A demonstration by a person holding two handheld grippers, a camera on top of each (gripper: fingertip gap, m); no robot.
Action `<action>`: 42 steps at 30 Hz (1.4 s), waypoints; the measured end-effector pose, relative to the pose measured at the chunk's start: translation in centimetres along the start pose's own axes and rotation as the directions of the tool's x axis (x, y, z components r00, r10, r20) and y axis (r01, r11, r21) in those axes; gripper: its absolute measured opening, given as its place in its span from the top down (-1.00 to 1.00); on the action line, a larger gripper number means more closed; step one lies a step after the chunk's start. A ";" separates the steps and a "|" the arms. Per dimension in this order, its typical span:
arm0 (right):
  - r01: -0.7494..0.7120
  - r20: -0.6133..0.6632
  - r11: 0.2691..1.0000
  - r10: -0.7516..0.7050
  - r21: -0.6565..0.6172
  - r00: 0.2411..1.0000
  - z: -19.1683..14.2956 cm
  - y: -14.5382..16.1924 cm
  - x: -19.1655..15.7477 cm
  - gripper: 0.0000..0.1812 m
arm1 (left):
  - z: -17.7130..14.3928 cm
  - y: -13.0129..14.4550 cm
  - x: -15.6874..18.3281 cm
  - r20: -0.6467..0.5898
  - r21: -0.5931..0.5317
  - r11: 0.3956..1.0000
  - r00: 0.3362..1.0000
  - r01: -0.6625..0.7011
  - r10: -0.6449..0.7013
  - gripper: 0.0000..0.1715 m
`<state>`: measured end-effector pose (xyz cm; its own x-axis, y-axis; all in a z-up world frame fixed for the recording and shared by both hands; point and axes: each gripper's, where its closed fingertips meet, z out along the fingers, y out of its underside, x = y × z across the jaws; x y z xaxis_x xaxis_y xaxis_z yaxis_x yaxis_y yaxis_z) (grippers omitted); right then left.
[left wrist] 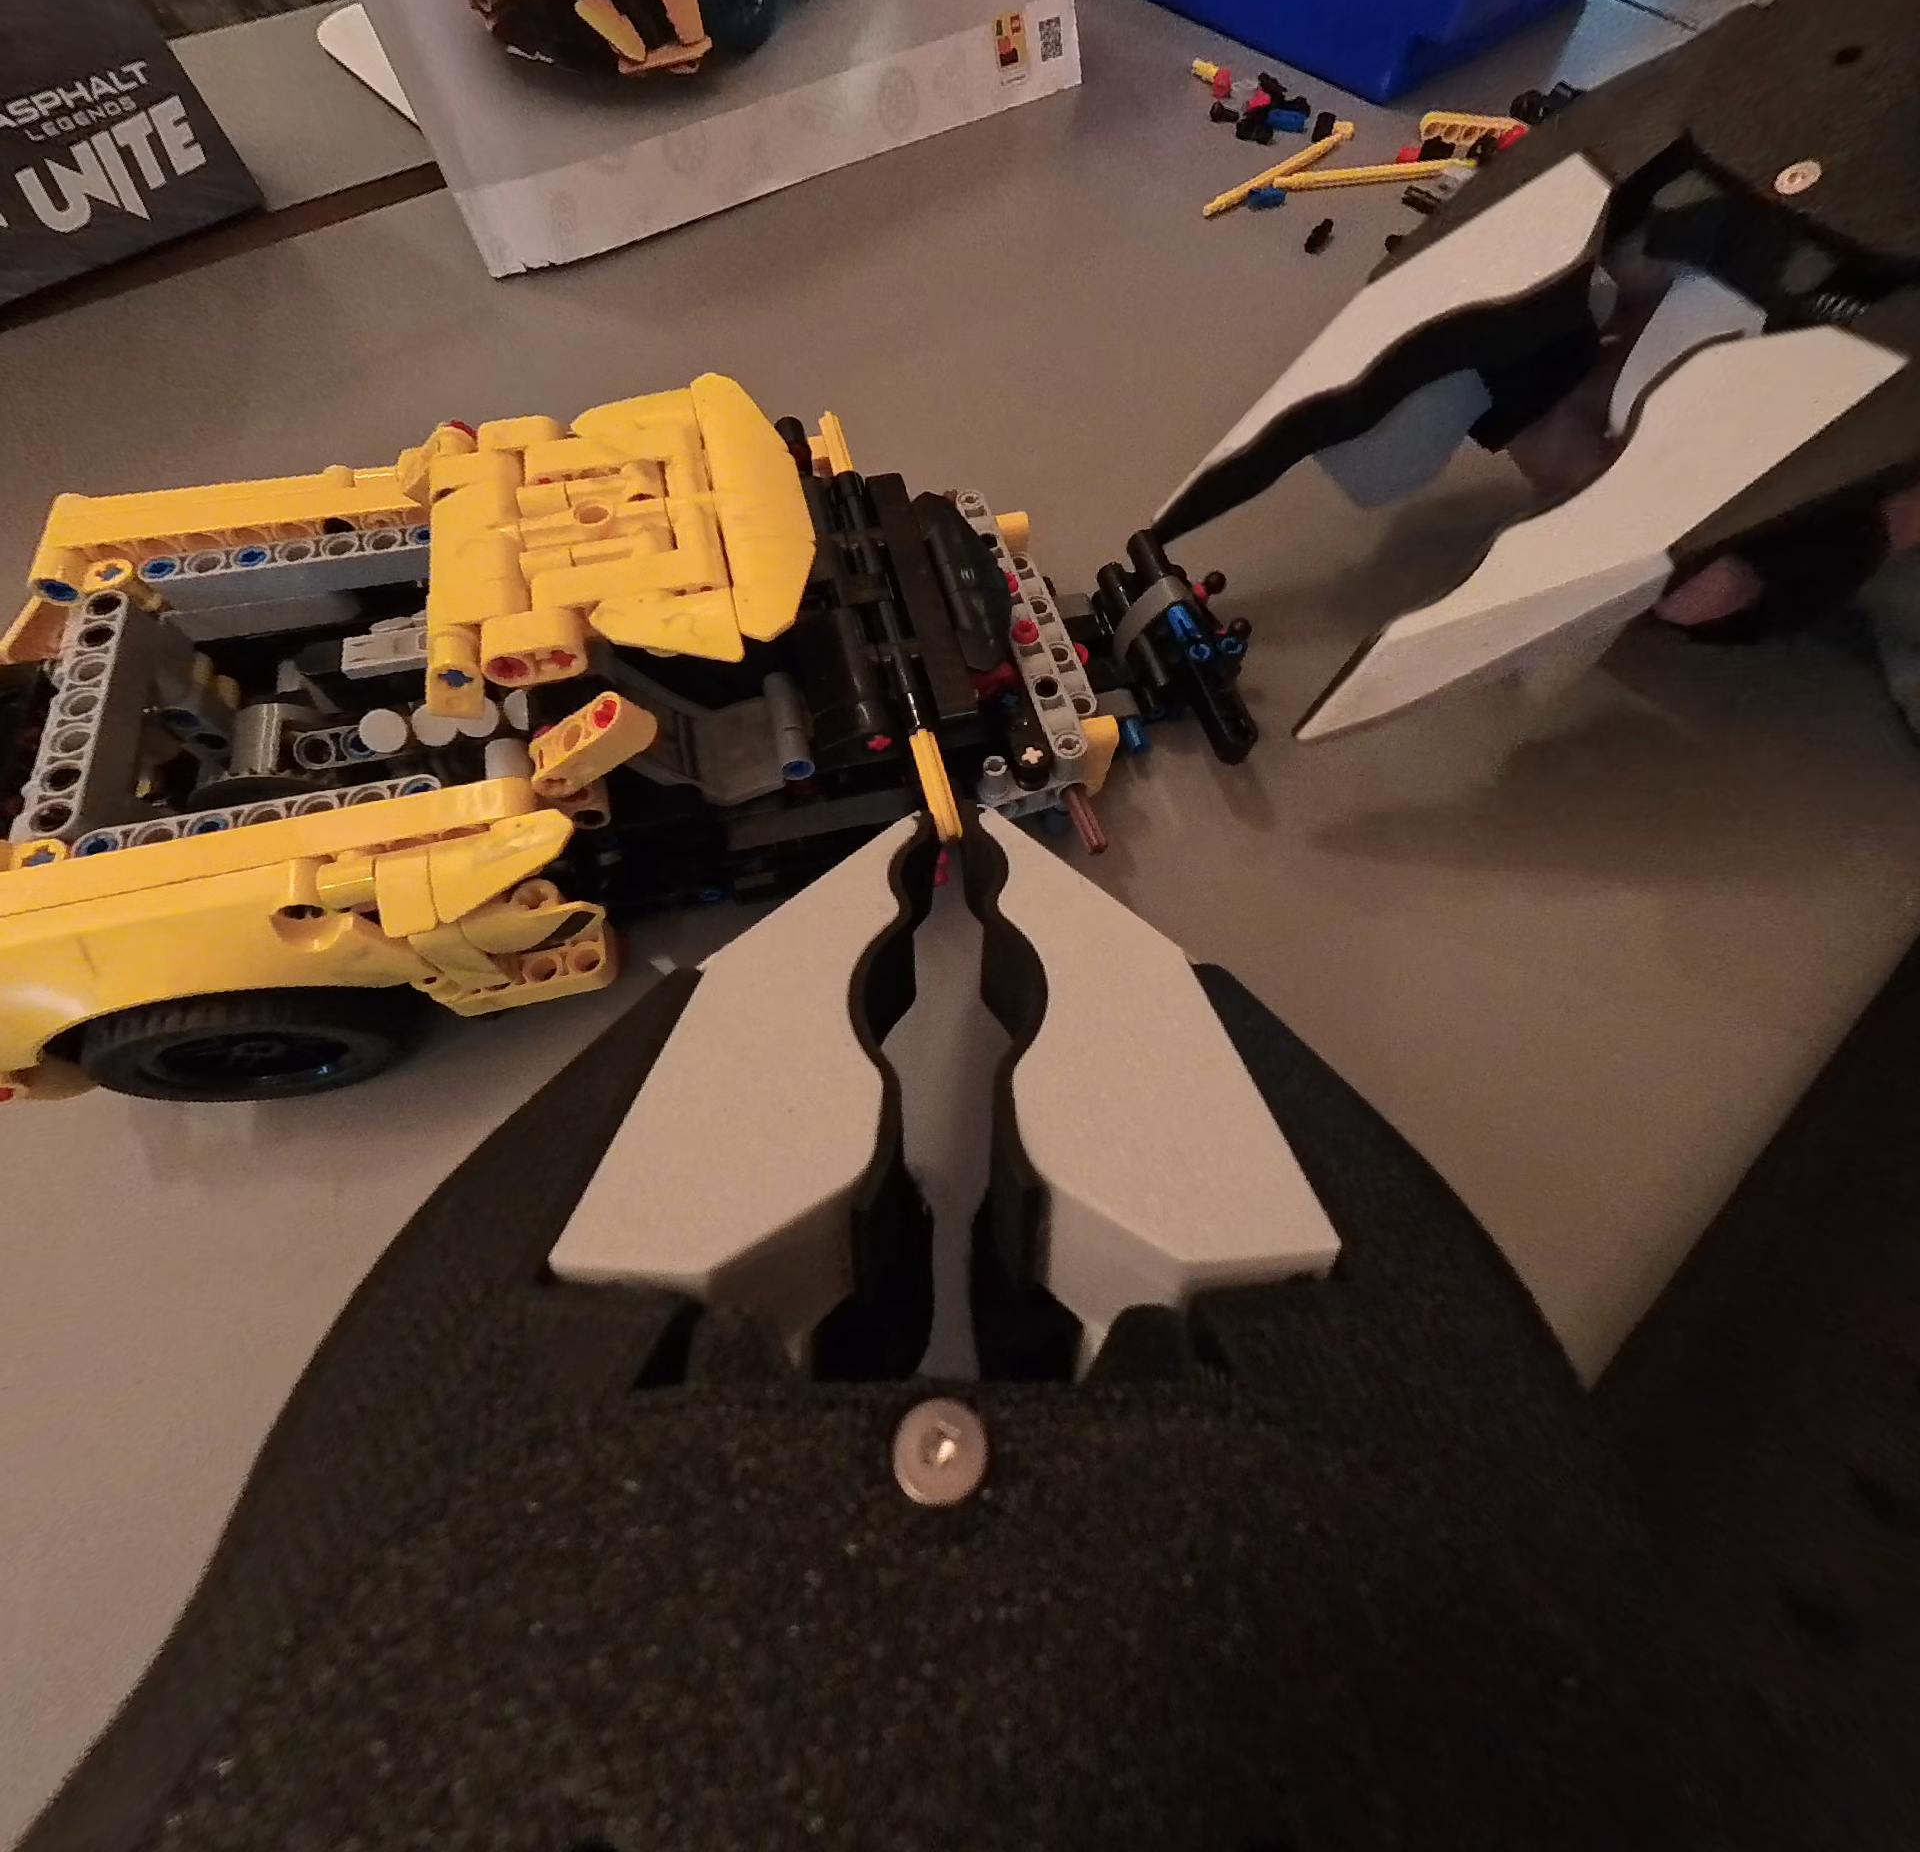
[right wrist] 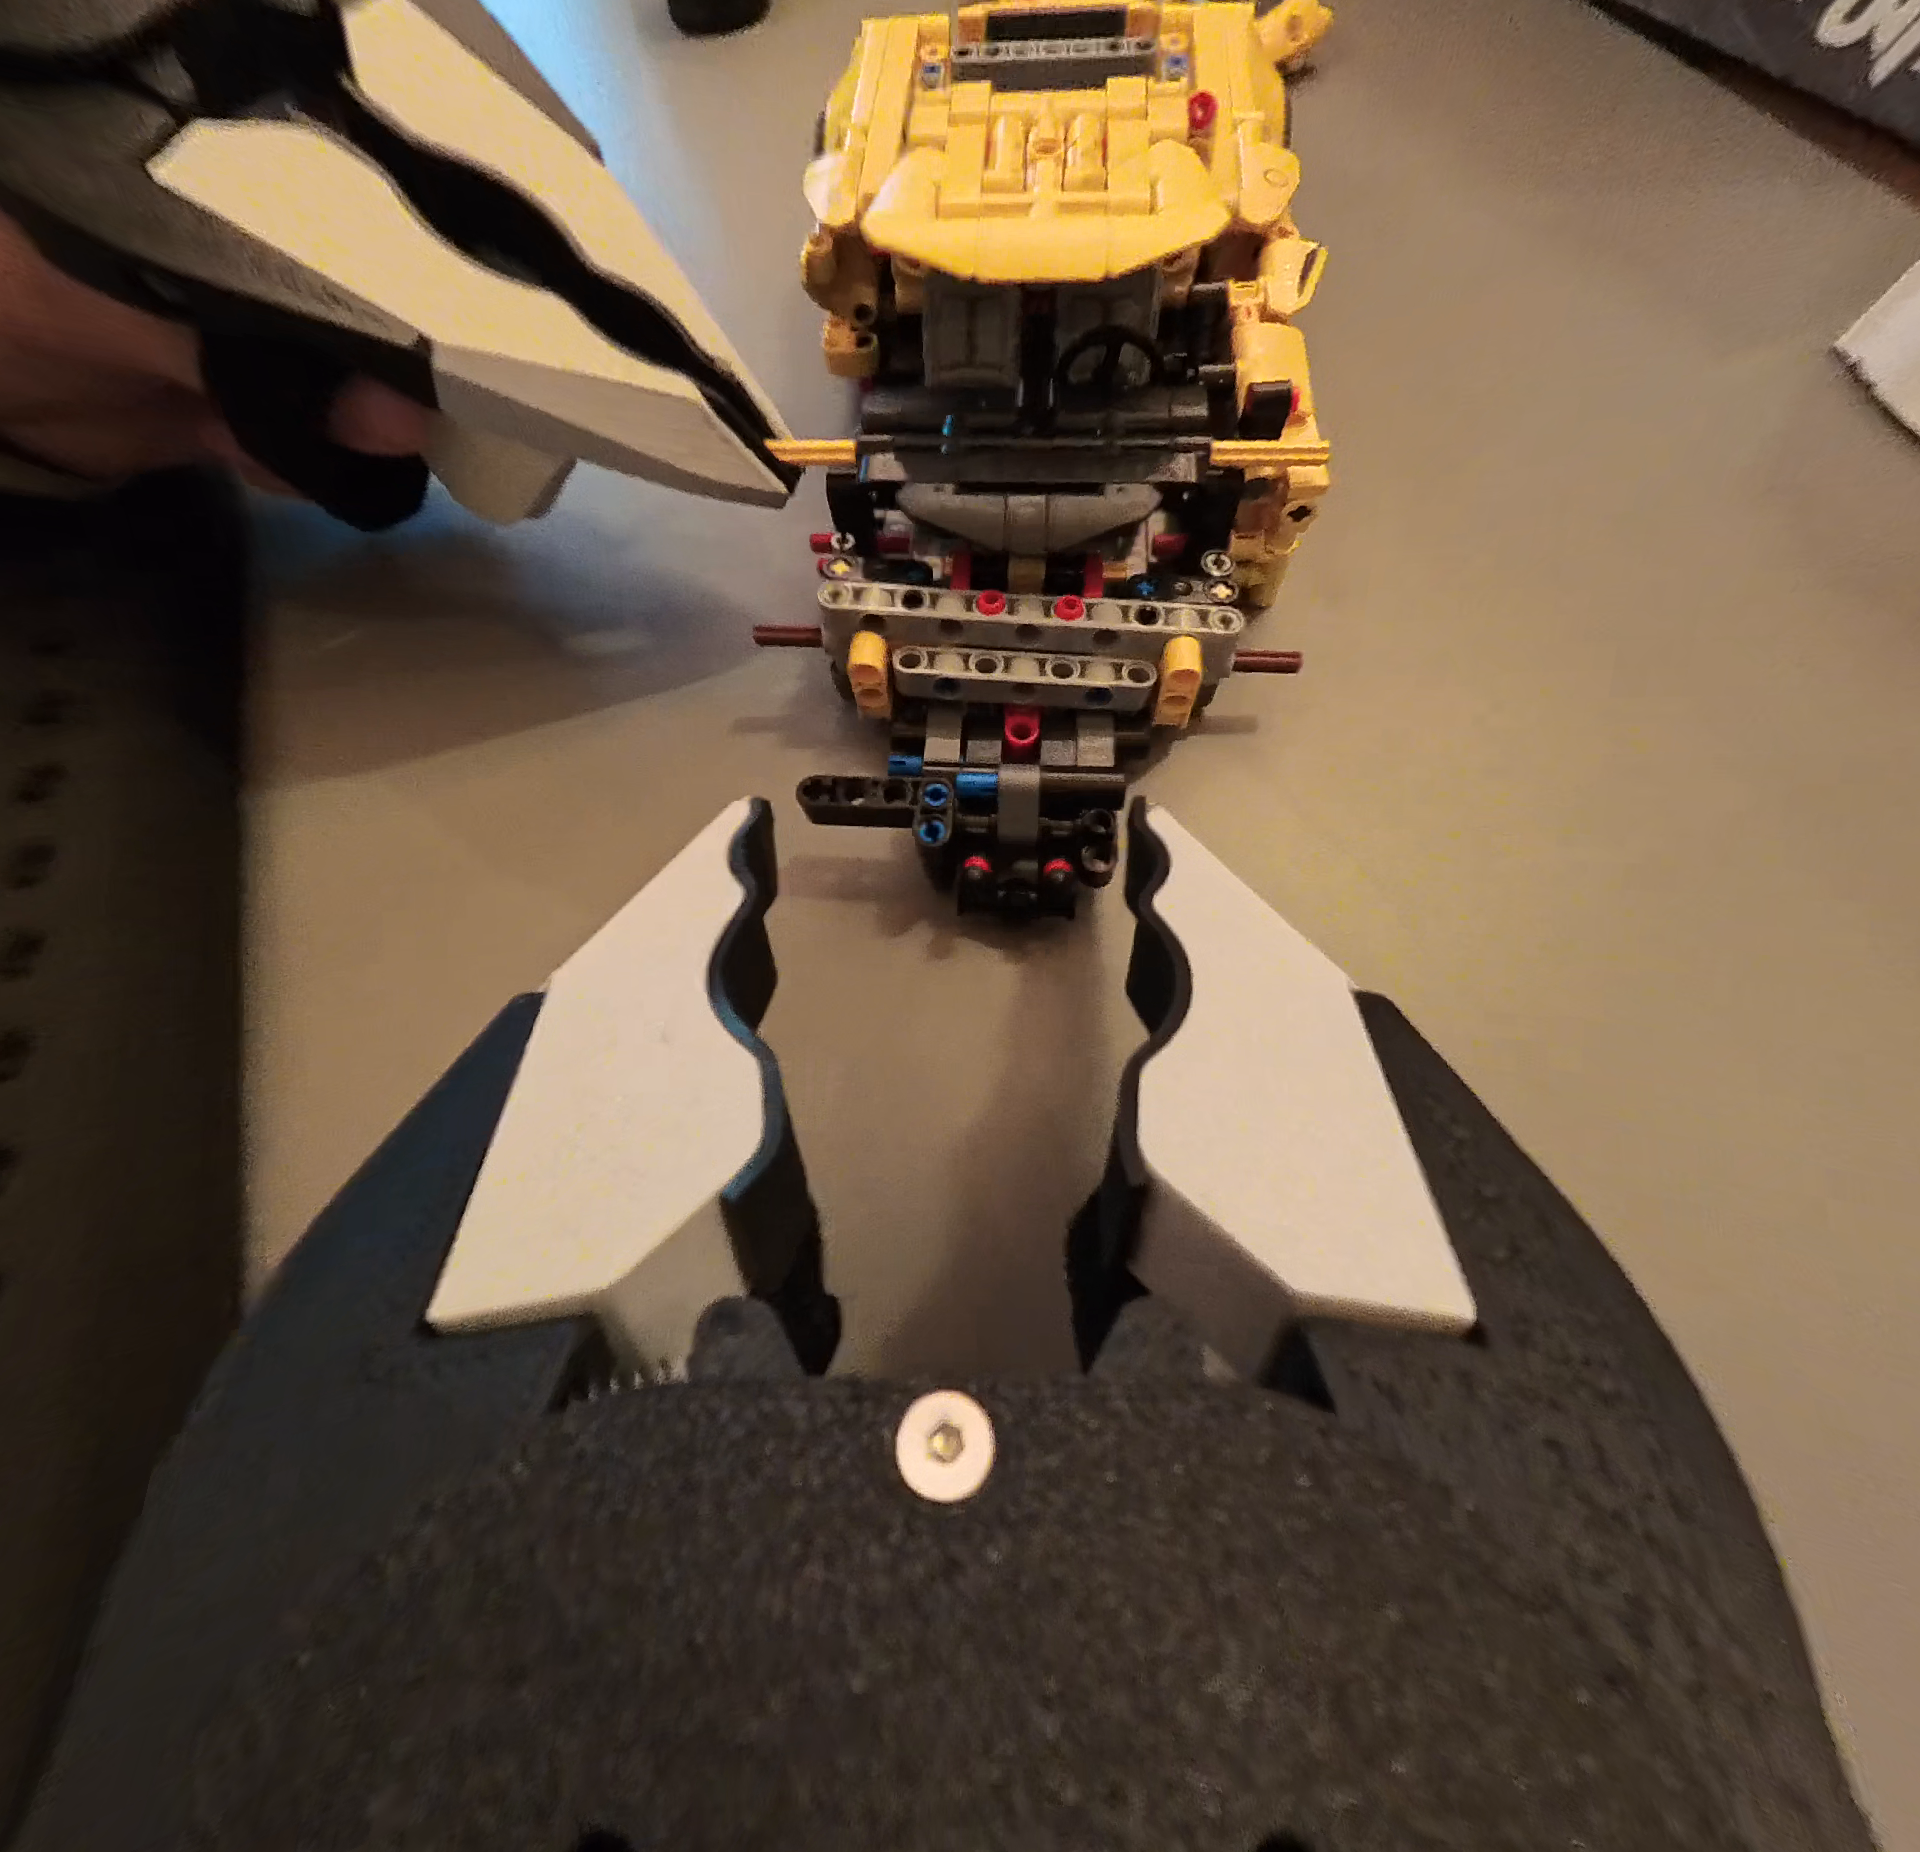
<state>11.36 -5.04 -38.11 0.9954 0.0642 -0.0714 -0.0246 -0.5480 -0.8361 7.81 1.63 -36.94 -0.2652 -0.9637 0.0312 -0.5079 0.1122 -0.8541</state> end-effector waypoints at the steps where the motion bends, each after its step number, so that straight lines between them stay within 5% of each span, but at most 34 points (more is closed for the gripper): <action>1: -0.018 0.023 1.000 0.017 0.011 1.000 0.1 -0.2 -0.1 0.21 | 0.0 0.0 0.0 -0.002 0.001 1.000 1.000 -0.001 0.001 0.96; 6: 0.032 0.014 0.999 -0.032 0.013 0.999 0.1 -0.4 -0.4 0.24 | 0.0 0.1 0.2 -0.009 0.008 1.000 1.000 -0.011 0.011 0.96; 12: -0.067 -0.019 0.997 0.068 0.037 0.998 -0.9 -0.5 2.3 0.55 | 0.0 0.1 0.4 -0.013 0.011 1.000 1.000 -0.022 0.022 0.96; 19: -0.080 0.015 0.997 0.080 0.020 0.997 -0.4 -0.2 2.3 0.69 | 0.0 0.1 0.5 -0.012 0.010 0.999 0.999 -0.034 0.034 0.96; 22: -0.131 0.105 0.991 0.129 0.010 0.986 -0.1 -0.3 1.5 0.77 | -0.2 0.2 0.5 -0.012 0.002 0.998 0.998 -0.064 0.064 0.96; 26: -0.299 0.375 0.954 0.288 -0.030 0.881 -0.3 -1.0 -2.2 0.56 | -1.8 1.1 -0.5 -0.043 -0.017 0.989 0.989 -0.144 0.143 0.96; 32: 0.100 0.480 0.994 -0.106 0.038 0.871 0.7 -1.5 -5.4 0.80 | -5.7 3.3 -0.8 -0.290 -0.028 0.980 0.940 -0.197 0.181 0.96; 35: 0.259 0.541 0.964 -0.251 0.062 0.802 1.3 -1.9 -6.0 0.78 | -7.7 1.4 -1.1 -0.243 0.078 0.987 0.958 -0.137 0.153 0.75; 38: 0.346 0.577 0.938 -0.300 0.031 0.760 1.2 -1.8 -7.7 0.78 | -9.5 -0.3 1.5 -0.265 0.172 0.978 0.950 -0.120 0.163 0.81; 42: 0.437 0.532 0.897 -0.398 0.057 0.748 1.4 -1.3 -8.8 0.86 | -6.5 3.9 5.9 -0.322 -0.018 0.956 0.907 -0.293 0.271 0.72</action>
<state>2.46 -3.68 -37.16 0.7046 0.7096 -0.0097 0.4079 -0.4162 -0.8126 -1.07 -2.00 -36.71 -0.6427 -0.7653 -0.0362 -0.4227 0.3936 -0.8163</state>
